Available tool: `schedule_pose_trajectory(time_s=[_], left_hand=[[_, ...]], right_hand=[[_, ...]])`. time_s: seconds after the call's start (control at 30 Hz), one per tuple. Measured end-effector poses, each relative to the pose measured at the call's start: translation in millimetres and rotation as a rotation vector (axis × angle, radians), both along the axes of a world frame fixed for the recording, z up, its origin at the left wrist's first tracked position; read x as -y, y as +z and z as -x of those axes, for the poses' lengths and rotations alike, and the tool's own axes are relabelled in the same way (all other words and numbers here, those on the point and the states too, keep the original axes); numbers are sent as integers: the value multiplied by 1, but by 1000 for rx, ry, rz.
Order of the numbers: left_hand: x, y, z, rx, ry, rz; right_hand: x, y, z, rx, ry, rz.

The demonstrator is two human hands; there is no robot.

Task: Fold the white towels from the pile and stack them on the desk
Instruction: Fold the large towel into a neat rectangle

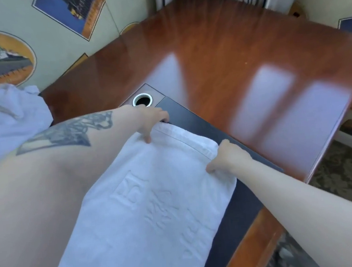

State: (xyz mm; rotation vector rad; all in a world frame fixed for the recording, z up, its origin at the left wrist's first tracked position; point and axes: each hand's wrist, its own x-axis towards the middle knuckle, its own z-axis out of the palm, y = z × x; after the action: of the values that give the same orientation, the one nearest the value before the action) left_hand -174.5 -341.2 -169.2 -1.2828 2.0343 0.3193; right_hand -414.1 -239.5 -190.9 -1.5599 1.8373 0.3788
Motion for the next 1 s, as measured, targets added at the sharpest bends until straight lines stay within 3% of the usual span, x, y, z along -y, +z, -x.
schedule_pose_trajectory(time_s=[0.1,0.17,0.27,0.4,0.47,0.6,0.8,1.0], left_hand=[[3,-3,0,93,15,-6],[4,-5,1,164,-103,5],[7,-5,0,127,-201,-8],[9,4,-6,68,-6,-131],[9,7,-3,95,-27,-116],[11,8,14,182,-180,52],[-6,25,16,-92,-41,376],[-60,52,-22,-114,-173,401]], right_hand=[[4,3,2,43,95,-101],[7,6,6,85,125,-137],[13,14,16,180,107,-166],[15,16,24,181,123,-173],[15,15,25,141,126,-153],[20,21,34,26,120,-4],[11,45,43,-175,122,409],[-61,74,14,-241,243,536]])
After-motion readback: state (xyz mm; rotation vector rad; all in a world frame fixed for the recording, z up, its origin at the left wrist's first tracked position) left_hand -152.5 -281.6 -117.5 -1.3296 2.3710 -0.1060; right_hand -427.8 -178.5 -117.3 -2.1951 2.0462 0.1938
